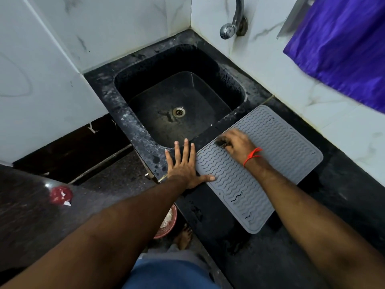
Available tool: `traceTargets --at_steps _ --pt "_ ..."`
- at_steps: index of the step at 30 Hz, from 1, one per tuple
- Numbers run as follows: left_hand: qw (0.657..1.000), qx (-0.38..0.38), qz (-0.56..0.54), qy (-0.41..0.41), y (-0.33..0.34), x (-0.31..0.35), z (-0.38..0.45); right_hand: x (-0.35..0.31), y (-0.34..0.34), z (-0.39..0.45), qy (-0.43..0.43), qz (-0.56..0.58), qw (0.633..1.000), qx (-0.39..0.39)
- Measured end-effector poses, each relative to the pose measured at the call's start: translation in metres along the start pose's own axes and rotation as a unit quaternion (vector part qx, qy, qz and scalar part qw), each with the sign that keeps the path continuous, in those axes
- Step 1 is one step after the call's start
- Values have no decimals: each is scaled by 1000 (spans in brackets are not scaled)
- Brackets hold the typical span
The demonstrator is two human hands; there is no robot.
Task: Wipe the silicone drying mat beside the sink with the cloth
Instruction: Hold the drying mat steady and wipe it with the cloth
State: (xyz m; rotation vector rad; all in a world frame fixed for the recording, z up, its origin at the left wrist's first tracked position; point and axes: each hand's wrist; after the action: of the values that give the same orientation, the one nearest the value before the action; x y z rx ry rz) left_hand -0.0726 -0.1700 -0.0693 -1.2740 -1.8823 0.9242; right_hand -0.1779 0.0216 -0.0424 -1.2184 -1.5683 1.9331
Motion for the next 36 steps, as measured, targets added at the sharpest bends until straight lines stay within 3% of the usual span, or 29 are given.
traceTargets --at_steps 3,6,9,13,15,21,23,30,36 --pt "1000 10 7 -4 0 0 1 -49 28 -13 -129 34 990 -34" --pt "1000 14 2 -10 1 -2 2 -51 30 -13 -145 40 988 -31" --pt "1000 8 -6 -7 0 -3 3 -17 13 0 -102 -18 994 -24" --pt "1000 4 -12 -10 0 -2 4 40 -13 16 45 -54 997 19" --pt "1000 3 -6 -10 -1 -2 4 41 -16 18 73 -50 996 18" --pt "1000 5 14 -12 1 -2 5 -50 28 -17 -143 2 989 -27" --pt "1000 11 18 -9 4 -3 5 -58 34 -25 -177 11 983 -39" --pt "998 -7 53 23 1 -1 7 2 7 -2 -103 -53 993 -31" --pt "996 -25 75 29 1 -1 14 78 -34 27 30 -78 996 -20"
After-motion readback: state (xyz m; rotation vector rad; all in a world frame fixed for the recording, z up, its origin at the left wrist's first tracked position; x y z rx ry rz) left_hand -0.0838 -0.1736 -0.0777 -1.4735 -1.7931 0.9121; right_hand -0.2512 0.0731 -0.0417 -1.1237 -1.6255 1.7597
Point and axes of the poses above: each hand's wrist, its own z-axis towards the middle knuckle, its own y-axis out of the palm, x = y × z, and after that the axes turned 10 degrees about -y, right-handed
